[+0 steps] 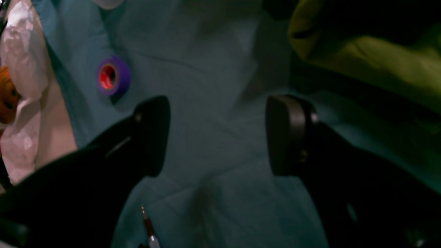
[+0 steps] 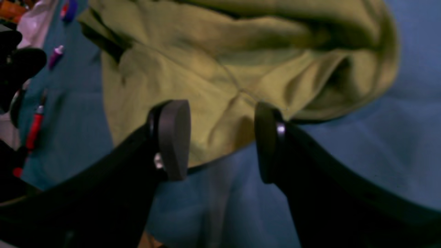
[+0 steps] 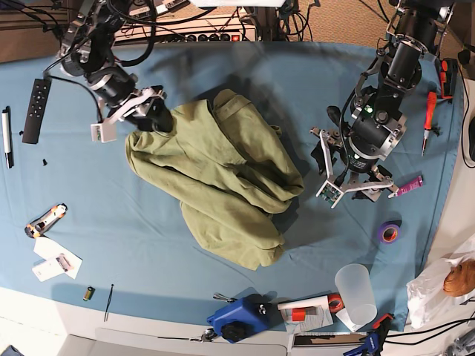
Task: Layout the t-shirt on the table in an organized manner, then fold the t-shirt properly
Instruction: 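Grasp the t-shirt edges with both grippers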
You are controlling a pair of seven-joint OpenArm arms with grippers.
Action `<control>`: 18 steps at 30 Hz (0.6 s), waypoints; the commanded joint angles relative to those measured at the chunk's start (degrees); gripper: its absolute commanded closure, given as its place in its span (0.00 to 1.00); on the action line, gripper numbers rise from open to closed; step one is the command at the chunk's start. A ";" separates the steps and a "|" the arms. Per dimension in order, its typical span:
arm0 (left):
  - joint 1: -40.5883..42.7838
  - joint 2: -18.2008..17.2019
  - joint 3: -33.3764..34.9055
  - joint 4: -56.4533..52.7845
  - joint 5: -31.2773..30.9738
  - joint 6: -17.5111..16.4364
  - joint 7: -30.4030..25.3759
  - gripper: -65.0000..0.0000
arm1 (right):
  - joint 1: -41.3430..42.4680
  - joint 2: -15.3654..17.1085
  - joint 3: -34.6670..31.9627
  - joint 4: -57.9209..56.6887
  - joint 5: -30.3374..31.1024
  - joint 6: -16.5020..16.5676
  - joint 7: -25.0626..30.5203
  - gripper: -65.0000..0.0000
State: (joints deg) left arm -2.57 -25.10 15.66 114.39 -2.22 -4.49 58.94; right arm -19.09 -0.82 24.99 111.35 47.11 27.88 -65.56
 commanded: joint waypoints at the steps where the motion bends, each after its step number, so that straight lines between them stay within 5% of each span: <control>1: -0.85 -0.48 -0.33 0.96 0.48 0.42 -0.85 0.37 | 0.17 0.07 0.17 -0.31 1.57 -0.66 0.79 0.54; 12: -0.74 -0.48 -0.33 0.96 0.48 0.42 -1.09 0.37 | 0.20 -0.63 0.26 -7.61 5.99 1.09 1.31 0.54; 18: -0.74 -0.48 -0.33 0.96 0.48 0.42 -1.14 0.37 | 0.20 -0.59 4.22 -6.08 6.80 4.63 -0.87 0.54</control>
State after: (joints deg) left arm -2.55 -25.10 15.66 114.39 -2.22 -4.49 58.92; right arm -19.05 -1.89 29.06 104.09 52.56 32.01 -67.46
